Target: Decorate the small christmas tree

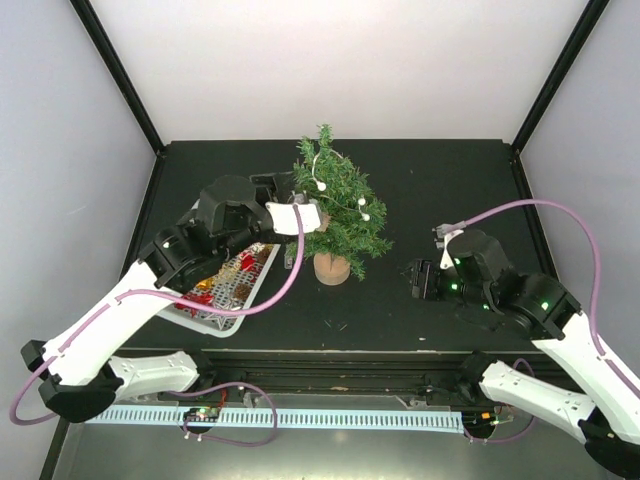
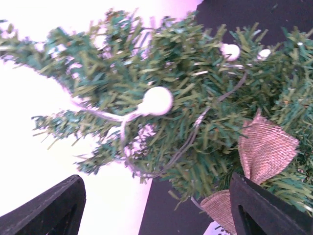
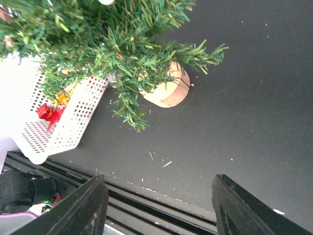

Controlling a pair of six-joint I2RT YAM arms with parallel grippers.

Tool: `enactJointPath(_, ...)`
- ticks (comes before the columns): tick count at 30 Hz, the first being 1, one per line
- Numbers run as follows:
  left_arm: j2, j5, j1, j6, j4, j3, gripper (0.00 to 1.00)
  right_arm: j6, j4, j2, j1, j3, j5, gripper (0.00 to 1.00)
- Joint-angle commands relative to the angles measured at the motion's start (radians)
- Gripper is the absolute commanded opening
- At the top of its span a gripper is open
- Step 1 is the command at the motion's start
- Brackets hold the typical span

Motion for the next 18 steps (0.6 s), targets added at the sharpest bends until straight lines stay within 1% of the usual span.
enactJointPath(1, -0.035, 0.074, 0.059, -0.077, -0.037, 0.063, 0.83, -0.011, -0.01, -0.011, -0.004, 0.049, 0.048, 0.6)
enactJointPath(4, -0.065, 0.124, 0.13, -0.117, -0.055, 0.056, 0.86, -0.013, -0.022, -0.025, -0.003, 0.056, 0.051, 0.62)
enactJointPath(7, -0.106, 0.189, 0.245, -0.167, -0.057, 0.045, 0.89, -0.021, -0.037, -0.044, -0.003, 0.055, 0.044, 0.63)
enactJointPath(11, -0.127, 0.267, 0.408, -0.238, -0.12, 0.06, 0.9, -0.037, -0.05, -0.074, -0.003, 0.032, 0.041, 0.64)
enactJointPath(16, -0.143, 0.401, 0.61, -0.286, -0.229, 0.049, 0.9, -0.064, -0.079, -0.038, -0.004, 0.041, 0.028, 0.65)
enactJointPath(18, -0.126, 0.462, 0.694, -0.286, -0.273, 0.043, 0.93, -0.067, -0.09, -0.007, -0.004, 0.065, 0.026, 0.67)
